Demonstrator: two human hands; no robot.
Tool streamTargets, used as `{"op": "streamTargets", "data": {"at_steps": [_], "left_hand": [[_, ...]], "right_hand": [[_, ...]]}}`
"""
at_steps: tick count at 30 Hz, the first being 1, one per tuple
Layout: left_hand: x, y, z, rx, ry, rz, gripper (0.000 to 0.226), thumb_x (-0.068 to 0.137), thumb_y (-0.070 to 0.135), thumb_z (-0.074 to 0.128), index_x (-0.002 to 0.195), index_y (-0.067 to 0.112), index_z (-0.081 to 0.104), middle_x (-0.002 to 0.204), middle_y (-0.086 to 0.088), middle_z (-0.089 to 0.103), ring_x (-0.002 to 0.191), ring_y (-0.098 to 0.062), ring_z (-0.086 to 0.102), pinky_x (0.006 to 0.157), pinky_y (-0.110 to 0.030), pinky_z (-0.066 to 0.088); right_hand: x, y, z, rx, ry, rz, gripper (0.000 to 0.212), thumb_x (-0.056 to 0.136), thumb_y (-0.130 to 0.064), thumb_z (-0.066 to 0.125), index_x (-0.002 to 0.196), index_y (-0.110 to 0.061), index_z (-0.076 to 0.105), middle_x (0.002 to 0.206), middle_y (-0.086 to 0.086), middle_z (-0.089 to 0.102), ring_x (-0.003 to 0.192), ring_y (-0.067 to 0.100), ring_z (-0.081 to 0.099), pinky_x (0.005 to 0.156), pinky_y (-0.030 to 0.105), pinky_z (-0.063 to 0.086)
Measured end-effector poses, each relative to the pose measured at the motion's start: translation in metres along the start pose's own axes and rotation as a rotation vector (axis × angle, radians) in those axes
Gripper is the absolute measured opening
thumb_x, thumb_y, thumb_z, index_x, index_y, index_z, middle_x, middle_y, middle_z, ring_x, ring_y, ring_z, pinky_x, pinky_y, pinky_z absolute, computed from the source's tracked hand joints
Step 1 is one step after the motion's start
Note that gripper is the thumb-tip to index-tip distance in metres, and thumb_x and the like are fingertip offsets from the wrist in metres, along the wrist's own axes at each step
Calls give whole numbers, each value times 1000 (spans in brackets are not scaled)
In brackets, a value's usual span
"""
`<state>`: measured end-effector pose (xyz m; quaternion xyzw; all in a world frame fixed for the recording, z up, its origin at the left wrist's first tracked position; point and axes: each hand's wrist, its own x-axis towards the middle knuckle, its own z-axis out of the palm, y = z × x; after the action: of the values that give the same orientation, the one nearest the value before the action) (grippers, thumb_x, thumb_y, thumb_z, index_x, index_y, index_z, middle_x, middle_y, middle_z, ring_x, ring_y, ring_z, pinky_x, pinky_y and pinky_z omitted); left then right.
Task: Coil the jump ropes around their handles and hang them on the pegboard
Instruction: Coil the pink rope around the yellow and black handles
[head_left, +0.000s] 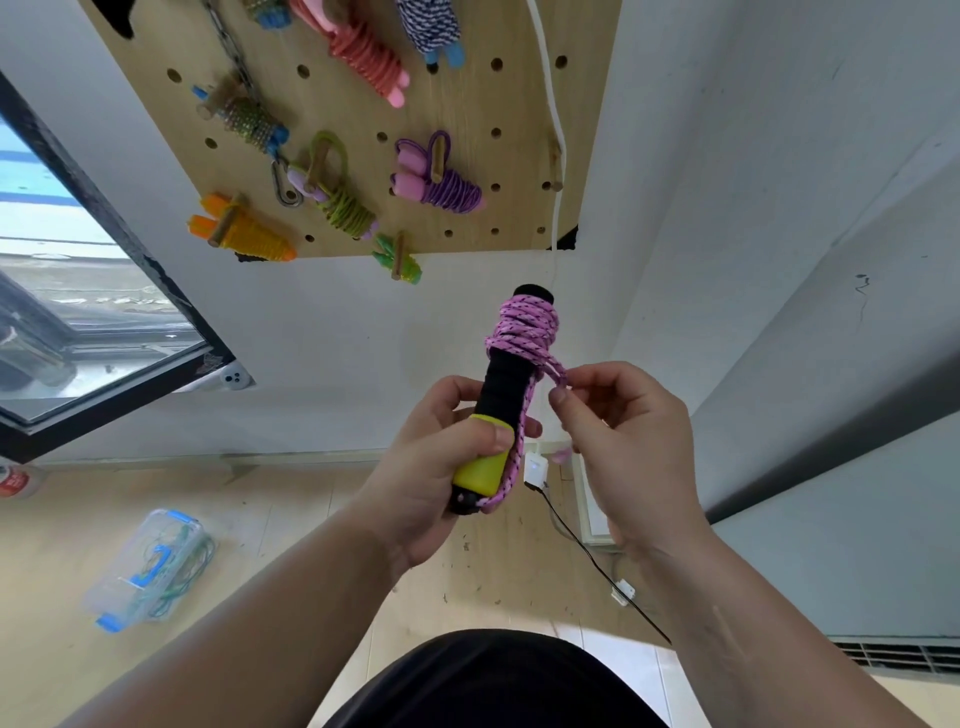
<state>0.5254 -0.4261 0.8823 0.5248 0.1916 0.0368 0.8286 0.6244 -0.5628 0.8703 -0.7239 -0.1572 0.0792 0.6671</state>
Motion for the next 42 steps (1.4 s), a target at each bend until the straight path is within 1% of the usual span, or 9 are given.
{"op": "streamTargets", "data": {"at_steps": [6,11,15,19,23,31,35,39,42], "left_hand": [[4,0,-3,-7,76,-55,65,60,15,72,122,3,52,98,-28,65,61,-27,52,52,-30,38],[2,3,-4,29,24,-50,54,68,12,68,119,2,53,100,-25,69,60,-26,53,53,-30,38],[5,2,2,162,178,-38,53,66,11,72,117,6,56,96,-27,70,56,-25,56,48,-28,41],[19,3,-11,357,426,-17,43,75,-2,76,110,12,56,79,-13,72,46,-21,58,44,-28,45],[26,1,-24,479,492,-20,41,74,-3,78,104,17,59,87,-11,71,46,-15,61,46,-27,49],[7,1,-22,-126,-74,-77,59,56,14,73,111,-1,59,89,-22,63,54,-23,49,42,-23,34],[9,-4,-19,-461,-303,-215,62,58,27,86,110,0,64,95,-18,63,54,-19,53,41,-22,42],[12,-7,-27,-584,-432,-272,63,82,33,70,131,-5,57,114,-29,66,74,-31,69,61,-35,59],[9,-5,-29,-442,-432,-293,63,89,36,64,139,-1,57,130,-29,63,95,-41,72,82,-52,60]], "right_hand": [[12,11,3,35,-246,155,19,97,-19,64,114,-25,71,94,-3,74,90,15,72,72,27,57],[15,27,3,-384,-268,-173,13,101,-33,58,89,-38,62,97,-13,55,88,-1,57,70,8,41],[16,29,3,-462,-312,-249,28,104,-30,44,89,-14,61,85,-8,52,79,6,52,66,14,37],[8,15,-2,-284,-393,-103,31,108,-32,39,81,-22,49,66,-5,52,62,20,59,58,31,49],[0,16,-1,-460,-464,-203,35,106,-39,36,76,-24,48,65,-13,49,60,11,44,57,31,36],[13,20,-27,-192,-386,23,30,106,-30,47,82,-32,64,60,-9,40,51,11,37,41,29,41],[12,12,-15,6,-451,136,34,97,-58,50,126,-41,58,61,1,42,51,19,36,43,27,35],[12,5,-5,255,-537,199,34,97,-46,52,69,-30,63,56,-8,35,46,9,28,42,19,28],[14,2,-2,415,-538,296,31,93,-39,55,68,-25,66,55,-7,30,47,10,19,42,19,23]]}}
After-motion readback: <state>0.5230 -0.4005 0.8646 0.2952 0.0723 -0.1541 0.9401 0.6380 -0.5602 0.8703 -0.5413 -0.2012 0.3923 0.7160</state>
